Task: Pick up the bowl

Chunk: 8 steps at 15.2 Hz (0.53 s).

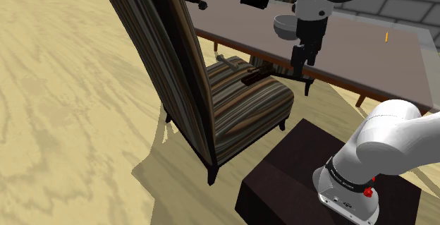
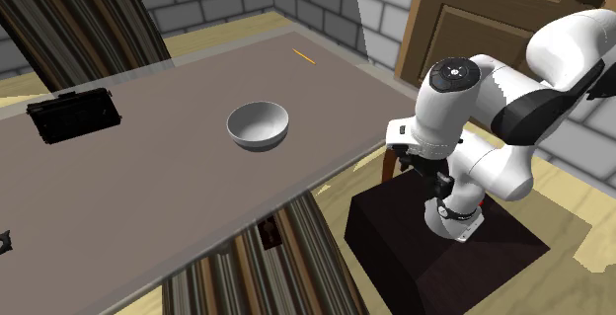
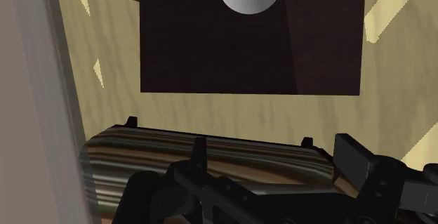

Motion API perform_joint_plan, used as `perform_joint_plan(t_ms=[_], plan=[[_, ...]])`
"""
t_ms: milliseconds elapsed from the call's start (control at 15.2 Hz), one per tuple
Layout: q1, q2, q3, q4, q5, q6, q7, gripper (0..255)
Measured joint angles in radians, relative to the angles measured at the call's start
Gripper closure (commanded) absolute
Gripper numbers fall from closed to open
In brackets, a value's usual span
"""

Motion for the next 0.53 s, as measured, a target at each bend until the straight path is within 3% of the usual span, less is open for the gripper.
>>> perform_joint_plan(t_ms=[528], plan=[[-0.039, 0.162, -0.086, 0.114, -0.079, 0.071, -0.093, 0]])
